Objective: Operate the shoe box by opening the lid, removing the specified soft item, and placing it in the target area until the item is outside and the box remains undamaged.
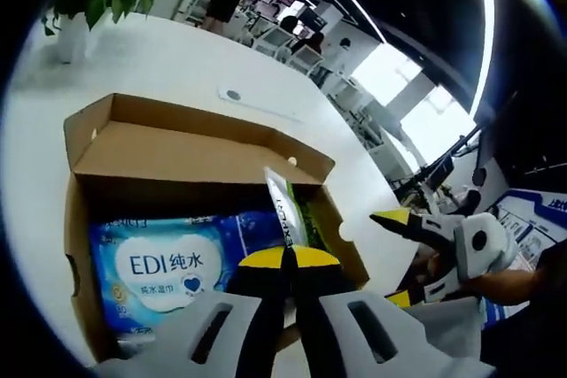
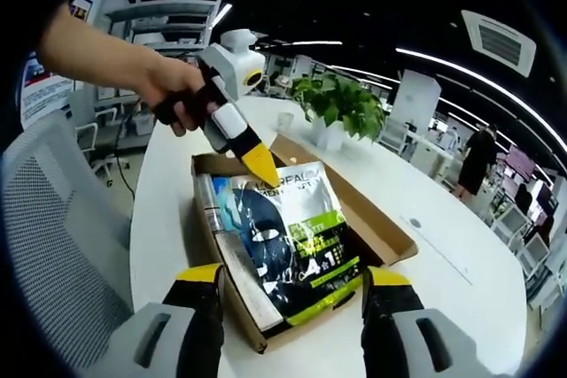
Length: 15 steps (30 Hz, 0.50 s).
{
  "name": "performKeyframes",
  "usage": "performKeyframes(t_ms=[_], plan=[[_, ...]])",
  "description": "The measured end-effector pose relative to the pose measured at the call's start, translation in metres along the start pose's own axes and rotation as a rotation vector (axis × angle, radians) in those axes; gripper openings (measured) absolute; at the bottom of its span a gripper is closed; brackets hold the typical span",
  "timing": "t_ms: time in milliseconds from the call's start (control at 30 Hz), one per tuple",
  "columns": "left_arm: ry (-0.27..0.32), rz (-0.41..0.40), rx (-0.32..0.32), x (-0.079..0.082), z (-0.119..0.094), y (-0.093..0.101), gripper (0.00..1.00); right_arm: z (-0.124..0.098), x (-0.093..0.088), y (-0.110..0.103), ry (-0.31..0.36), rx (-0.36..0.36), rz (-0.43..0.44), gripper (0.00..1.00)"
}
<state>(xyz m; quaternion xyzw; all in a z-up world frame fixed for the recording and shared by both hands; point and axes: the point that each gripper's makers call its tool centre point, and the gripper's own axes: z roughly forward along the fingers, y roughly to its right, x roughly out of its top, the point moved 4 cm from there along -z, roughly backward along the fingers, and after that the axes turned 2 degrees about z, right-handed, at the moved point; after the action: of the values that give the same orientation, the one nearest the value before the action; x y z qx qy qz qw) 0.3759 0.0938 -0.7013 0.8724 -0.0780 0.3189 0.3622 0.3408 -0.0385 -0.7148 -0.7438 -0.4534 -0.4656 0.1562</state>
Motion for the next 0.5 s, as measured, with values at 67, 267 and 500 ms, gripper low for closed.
performKeyframes(t_ms=[67, 267, 500], plan=[[-0.001, -0.001, 0.004, 0.001, -0.001, 0.002, 0.00, 0.001, 0.000, 0.000, 0.001, 0.000, 0.004, 0.59], [-0.014, -0.003, 0.023, 0.005, -0.002, 0.009, 0.00, 0.007, 0.000, 0.001, 0.004, -0.009, 0.022, 0.55], [-0.023, -0.005, 0.040, 0.009, -0.002, 0.016, 0.00, 0.019, 0.000, -0.002, -0.002, -0.008, 0.050, 0.52]])
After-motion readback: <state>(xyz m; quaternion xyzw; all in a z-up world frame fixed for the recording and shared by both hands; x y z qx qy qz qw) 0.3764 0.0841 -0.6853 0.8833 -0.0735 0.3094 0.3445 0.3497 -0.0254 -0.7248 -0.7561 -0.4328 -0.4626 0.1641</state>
